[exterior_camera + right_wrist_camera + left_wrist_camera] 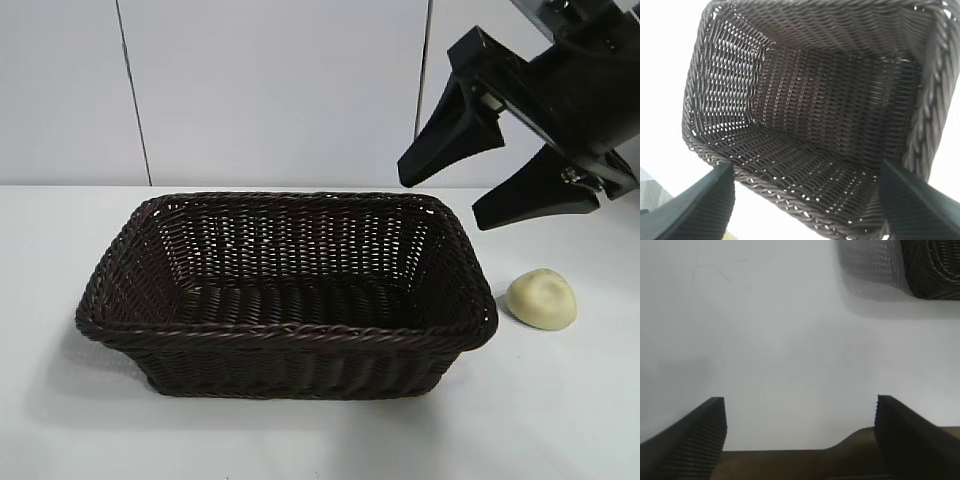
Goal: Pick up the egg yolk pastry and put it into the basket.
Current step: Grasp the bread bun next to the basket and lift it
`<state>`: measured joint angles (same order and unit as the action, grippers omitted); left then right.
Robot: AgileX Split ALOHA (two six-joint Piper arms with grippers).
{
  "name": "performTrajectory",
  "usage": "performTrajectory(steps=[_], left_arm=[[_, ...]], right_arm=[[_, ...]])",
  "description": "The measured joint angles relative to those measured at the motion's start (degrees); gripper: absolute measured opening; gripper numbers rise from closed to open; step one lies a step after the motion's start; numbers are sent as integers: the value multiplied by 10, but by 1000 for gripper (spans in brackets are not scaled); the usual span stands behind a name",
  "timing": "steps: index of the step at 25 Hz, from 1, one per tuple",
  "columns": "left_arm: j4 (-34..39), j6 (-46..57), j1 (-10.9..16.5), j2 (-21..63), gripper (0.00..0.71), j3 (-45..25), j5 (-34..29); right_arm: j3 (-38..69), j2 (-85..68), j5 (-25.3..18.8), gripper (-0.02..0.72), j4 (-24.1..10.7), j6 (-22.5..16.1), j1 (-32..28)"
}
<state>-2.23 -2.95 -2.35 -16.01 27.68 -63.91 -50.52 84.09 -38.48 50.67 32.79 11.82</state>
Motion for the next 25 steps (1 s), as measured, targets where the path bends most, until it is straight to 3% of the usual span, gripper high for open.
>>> performTrajectory(steps=[7,12,14,19,22,25], left_arm=[[0,-1,0,157,585,0,-3],[-1,-1,0,167,585,1,-6],[-1,-1,0,167,585,1,-6],[-1,-1,0,167,585,1,-6],[-1,-1,0,167,585,1,-6],[-1,-1,0,167,585,1,-6]], right_arm=[[-1,0,-7,568,0,-1,0],[-32,0,-35,568,-27,-47,0],[-57,0,-52,568,-69,-89,0],[-119,0,-96,568,-243,-225,0],[-133,0,-111,568,-332,-273,0],[-134,0,-122,568,-367,-285,-12]])
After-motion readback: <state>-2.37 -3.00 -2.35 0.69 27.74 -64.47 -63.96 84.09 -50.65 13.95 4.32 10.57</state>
